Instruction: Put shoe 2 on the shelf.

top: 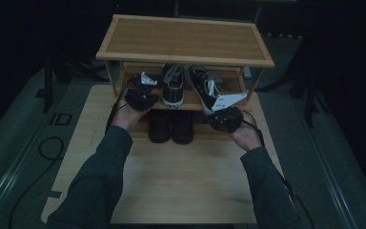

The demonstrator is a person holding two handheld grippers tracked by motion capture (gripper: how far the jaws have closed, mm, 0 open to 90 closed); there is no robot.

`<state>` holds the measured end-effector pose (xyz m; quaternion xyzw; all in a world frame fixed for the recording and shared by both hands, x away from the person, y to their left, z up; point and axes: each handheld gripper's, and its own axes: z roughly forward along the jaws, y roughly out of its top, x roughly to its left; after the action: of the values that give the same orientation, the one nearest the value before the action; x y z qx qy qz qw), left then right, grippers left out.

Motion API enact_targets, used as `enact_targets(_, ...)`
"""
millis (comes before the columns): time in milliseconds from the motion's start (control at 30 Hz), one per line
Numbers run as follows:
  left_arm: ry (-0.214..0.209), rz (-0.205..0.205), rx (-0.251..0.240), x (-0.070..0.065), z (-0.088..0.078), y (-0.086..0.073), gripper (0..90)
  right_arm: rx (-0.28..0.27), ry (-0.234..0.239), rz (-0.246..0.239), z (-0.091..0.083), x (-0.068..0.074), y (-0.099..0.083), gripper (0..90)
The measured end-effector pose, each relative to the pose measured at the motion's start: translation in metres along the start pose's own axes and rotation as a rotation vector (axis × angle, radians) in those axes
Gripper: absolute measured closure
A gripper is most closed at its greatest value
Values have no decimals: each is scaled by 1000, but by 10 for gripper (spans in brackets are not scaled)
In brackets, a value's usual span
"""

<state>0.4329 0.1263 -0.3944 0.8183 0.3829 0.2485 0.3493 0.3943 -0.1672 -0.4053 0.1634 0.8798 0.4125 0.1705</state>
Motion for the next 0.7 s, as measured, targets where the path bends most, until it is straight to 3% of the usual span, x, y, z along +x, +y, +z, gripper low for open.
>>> enact_targets(700, -8, -5, -2, 1, 0, 0, 900, 7, -6, -1, -14, -5, -6, 899)
